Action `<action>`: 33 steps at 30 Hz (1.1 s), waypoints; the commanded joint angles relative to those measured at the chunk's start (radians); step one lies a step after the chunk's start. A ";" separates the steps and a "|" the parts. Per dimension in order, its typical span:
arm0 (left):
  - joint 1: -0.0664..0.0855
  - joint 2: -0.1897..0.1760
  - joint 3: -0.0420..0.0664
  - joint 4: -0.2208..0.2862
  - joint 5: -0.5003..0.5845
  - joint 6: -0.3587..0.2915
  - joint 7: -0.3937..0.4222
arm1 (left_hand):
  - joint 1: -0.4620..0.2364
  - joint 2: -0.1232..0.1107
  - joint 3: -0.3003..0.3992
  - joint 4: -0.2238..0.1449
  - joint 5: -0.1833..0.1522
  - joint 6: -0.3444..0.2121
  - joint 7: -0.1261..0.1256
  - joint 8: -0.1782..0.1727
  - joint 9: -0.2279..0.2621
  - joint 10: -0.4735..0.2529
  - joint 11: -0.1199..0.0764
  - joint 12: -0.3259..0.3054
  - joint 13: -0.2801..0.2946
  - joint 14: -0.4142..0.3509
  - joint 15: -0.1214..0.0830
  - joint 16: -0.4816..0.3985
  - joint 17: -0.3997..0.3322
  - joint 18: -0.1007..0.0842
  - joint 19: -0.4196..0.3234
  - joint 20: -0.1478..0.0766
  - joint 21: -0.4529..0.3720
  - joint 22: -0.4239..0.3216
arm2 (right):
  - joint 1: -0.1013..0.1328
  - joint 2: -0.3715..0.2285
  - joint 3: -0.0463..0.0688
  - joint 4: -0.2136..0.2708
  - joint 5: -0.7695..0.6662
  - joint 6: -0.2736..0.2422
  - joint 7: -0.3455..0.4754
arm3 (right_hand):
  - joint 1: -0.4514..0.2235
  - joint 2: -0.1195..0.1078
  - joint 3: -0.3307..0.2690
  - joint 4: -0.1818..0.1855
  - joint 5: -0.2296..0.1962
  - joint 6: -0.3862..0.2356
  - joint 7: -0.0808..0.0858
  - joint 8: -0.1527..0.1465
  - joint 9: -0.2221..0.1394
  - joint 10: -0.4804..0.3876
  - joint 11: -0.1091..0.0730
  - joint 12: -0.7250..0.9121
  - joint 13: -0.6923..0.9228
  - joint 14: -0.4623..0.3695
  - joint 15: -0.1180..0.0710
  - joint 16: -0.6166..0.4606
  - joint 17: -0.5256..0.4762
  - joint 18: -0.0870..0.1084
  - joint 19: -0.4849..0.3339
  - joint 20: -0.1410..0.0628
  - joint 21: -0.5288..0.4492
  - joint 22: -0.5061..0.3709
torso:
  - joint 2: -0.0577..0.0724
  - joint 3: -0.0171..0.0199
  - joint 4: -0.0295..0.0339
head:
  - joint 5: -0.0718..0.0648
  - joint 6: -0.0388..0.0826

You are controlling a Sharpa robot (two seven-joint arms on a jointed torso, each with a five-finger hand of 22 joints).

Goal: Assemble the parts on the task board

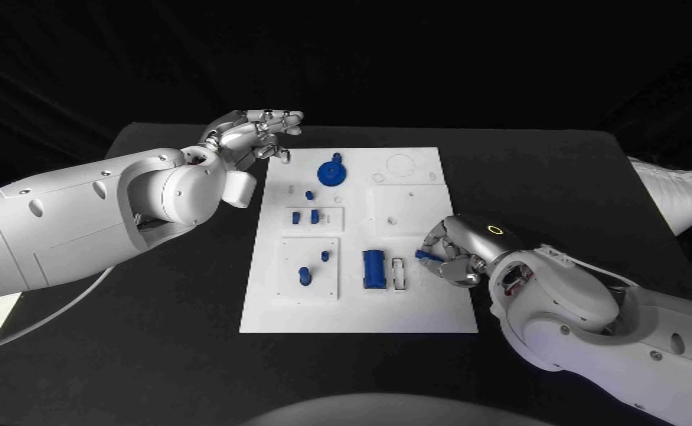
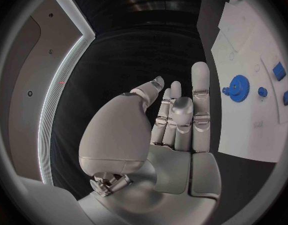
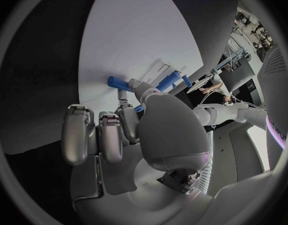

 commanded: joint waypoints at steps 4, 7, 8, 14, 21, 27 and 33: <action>0.000 -0.001 0.000 0.003 -0.004 0.020 0.006 | -0.006 0.006 -0.005 -0.001 0.002 -0.008 0.001 0.005 0.001 -0.010 -0.001 0.004 -0.001 -0.005 0.001 0.001 -0.001 0.013 -0.001 0.009 -0.006 -0.001 | -0.001 -0.001 0.001 0.019 0.180 -0.139 0.019 | -0.027 -0.005 -0.002 0.007 0.000 0.043 -0.033 0.027 0.004 0.013 -0.002 0.012 0.094 0.098 -0.009 0.007 0.238 -0.017 0.017 -0.009 0.008 0.004 | 0.000 -0.0028 0.0030 | 0.001 -0.003; 0.000 -0.001 0.000 0.005 -0.004 0.020 0.006 | -0.006 0.006 -0.005 -0.001 0.002 -0.008 0.001 0.005 0.001 -0.010 -0.001 0.004 -0.001 -0.005 0.001 0.001 -0.001 0.013 -0.001 0.009 -0.006 -0.001 | -0.001 -0.002 0.001 0.031 0.261 -0.151 0.024 | -0.043 -0.009 -0.008 0.013 0.007 0.048 -0.035 0.031 0.004 0.017 -0.004 0.018 0.098 0.099 -0.010 0.008 0.239 -0.018 0.018 -0.010 0.010 0.007 | 0.001 -0.0034 0.0042 | 0.001 -0.005; 0.000 -0.002 0.000 0.005 -0.004 0.019 0.006 | -0.006 0.006 -0.005 -0.001 0.002 -0.008 0.001 0.005 0.001 -0.010 -0.001 0.004 -0.001 -0.005 0.001 0.001 -0.001 0.013 -0.001 0.009 -0.006 -0.001 | -0.001 -0.002 0.001 0.034 0.280 -0.152 0.024 | -0.047 -0.009 -0.010 0.015 0.009 0.049 -0.036 0.032 0.004 0.017 -0.004 0.020 0.099 0.099 -0.011 0.008 0.239 -0.018 0.019 -0.011 0.010 0.007 | 0.001 -0.0038 0.0045 | 0.001 -0.005; 0.000 -0.003 0.000 0.006 -0.004 0.019 0.006 | -0.006 0.006 -0.005 -0.001 0.002 -0.008 0.001 0.005 0.001 -0.010 -0.001 0.004 -0.001 -0.005 0.001 0.001 -0.001 0.013 -0.001 0.009 -0.006 -0.001 | 0.000 -0.001 0.001 0.040 0.339 -0.129 0.014 | -0.063 -0.012 -0.020 0.022 0.015 0.056 -0.039 0.038 0.006 0.023 -0.007 0.030 0.107 0.099 -0.013 0.010 0.242 -0.019 0.020 -0.013 0.012 0.011 | 0.001 -0.0045 0.0061 | 0.001 -0.006; 0.001 -0.004 0.000 0.008 -0.004 0.018 0.006 | -0.006 0.006 -0.005 -0.001 0.002 -0.008 0.001 0.005 0.001 -0.010 -0.001 0.004 -0.001 -0.005 0.001 0.001 -0.001 0.013 -0.001 0.009 -0.006 -0.001 | 0.000 0.009 0.001 0.031 0.390 -0.065 -0.018 | -0.096 -0.012 -0.040 0.042 0.021 0.063 -0.042 0.043 0.006 0.028 -0.009 0.040 0.114 0.100 -0.015 0.014 0.246 -0.020 0.023 -0.015 0.017 0.019 | 0.002 -0.0059 0.0077 | -0.002 -0.007; 0.001 -0.004 0.001 0.009 -0.004 0.018 0.006 | -0.006 0.006 -0.005 -0.001 0.002 -0.008 0.001 0.005 0.001 -0.010 -0.001 0.004 -0.001 -0.005 0.001 0.001 -0.001 0.013 -0.001 0.009 -0.006 -0.001 | 0.000 0.024 0.001 0.023 0.392 -0.042 -0.042 | -0.115 -0.013 -0.058 0.050 0.023 0.079 -0.049 0.058 0.010 0.039 -0.015 0.063 0.130 0.102 -0.019 0.021 0.255 -0.023 0.027 -0.018 0.027 0.033 | 0.002 -0.0060 0.0089 | -0.005 -0.008; 0.001 -0.004 0.001 0.010 -0.004 0.019 0.005 | -0.006 0.006 -0.005 -0.001 0.002 -0.008 0.001 0.005 0.001 -0.010 -0.001 0.004 -0.001 -0.005 0.001 0.001 -0.001 0.013 -0.001 0.009 -0.006 -0.001 | 0.000 0.035 0.001 0.013 0.373 -0.040 -0.059 | -0.127 -0.011 -0.069 0.056 0.022 0.088 -0.055 0.069 0.014 0.049 -0.019 0.084 0.144 0.104 -0.023 0.026 0.262 -0.025 0.031 -0.021 0.035 0.045 | 0.002 -0.0058 0.0104 | -0.005 -0.010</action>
